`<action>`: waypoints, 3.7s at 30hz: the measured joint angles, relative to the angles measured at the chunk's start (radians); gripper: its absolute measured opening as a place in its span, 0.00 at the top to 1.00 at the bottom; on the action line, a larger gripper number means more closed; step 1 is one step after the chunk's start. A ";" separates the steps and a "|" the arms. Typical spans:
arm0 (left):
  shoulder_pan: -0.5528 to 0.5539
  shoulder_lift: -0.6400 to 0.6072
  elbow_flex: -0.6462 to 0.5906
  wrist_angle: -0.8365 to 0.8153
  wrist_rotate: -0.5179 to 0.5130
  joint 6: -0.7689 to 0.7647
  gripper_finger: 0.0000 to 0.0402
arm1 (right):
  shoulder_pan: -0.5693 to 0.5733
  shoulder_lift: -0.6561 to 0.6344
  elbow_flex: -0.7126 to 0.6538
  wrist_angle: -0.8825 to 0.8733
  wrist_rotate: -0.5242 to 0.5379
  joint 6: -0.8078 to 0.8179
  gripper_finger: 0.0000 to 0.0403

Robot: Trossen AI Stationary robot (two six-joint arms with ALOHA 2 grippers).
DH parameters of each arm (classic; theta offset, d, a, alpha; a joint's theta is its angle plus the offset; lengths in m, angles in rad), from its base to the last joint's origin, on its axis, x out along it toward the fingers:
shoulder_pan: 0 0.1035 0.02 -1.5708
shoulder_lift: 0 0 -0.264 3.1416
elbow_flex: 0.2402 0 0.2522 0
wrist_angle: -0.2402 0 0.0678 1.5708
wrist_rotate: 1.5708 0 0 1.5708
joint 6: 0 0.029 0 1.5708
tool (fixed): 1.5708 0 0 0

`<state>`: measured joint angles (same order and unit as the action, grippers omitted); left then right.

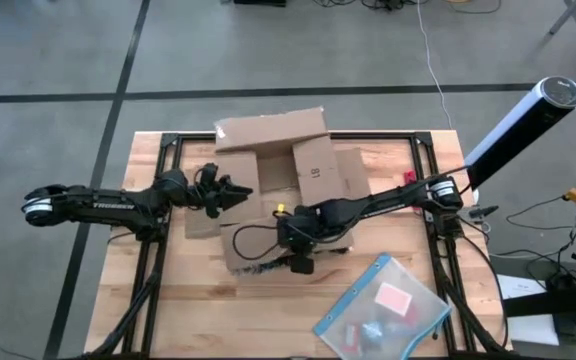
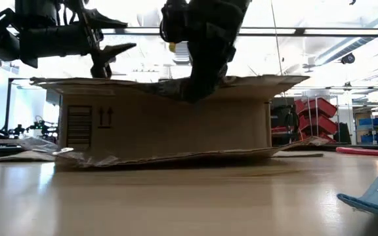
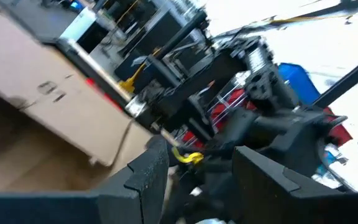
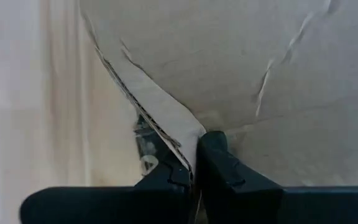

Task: Unpack boxes
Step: Break down the box using the red cutter

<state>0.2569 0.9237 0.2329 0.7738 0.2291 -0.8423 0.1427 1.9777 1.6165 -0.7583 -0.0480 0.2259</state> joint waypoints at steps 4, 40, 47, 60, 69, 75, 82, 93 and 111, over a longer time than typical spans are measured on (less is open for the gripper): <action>0.000 0.004 0.000 -0.083 0.000 0.022 0.61 | -0.003 -0.017 0.009 0.006 -0.058 0.026 0.78; 0.000 0.024 0.000 -0.227 -0.001 0.124 0.61 | -0.297 -0.044 0.143 -0.138 0.388 0.133 0.44; 0.000 0.024 0.000 -0.229 -0.001 0.128 0.61 | -0.313 -0.009 0.144 -0.040 0.144 -0.010 0.40; 0.000 0.024 -0.001 -0.236 -0.002 0.128 0.61 | -0.320 0.071 0.144 -0.096 0.127 -0.124 0.55; 0.000 0.024 -0.001 -0.241 -0.002 0.128 0.61 | -0.320 0.069 0.144 -0.275 0.226 -0.220 0.58; 0.000 0.024 -0.001 -0.244 -0.002 0.132 0.61 | -0.320 0.047 0.144 -0.339 0.303 -0.236 0.57; 0.000 0.024 -0.001 -0.247 -0.008 0.154 0.61 | -0.320 0.006 0.143 -0.290 0.284 -0.093 0.57; 0.000 -0.010 -0.004 -0.100 0.015 0.131 0.61 | -0.378 0.024 0.143 0.158 -0.206 0.154 0.55; -0.002 -0.250 -0.002 -0.113 0.015 0.151 0.61 | -0.445 0.212 0.143 0.233 -0.223 0.224 0.55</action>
<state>0.2554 0.6736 0.2314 0.6611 0.2440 -0.6910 -0.3020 2.1896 1.7596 -0.5257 -0.2709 0.4495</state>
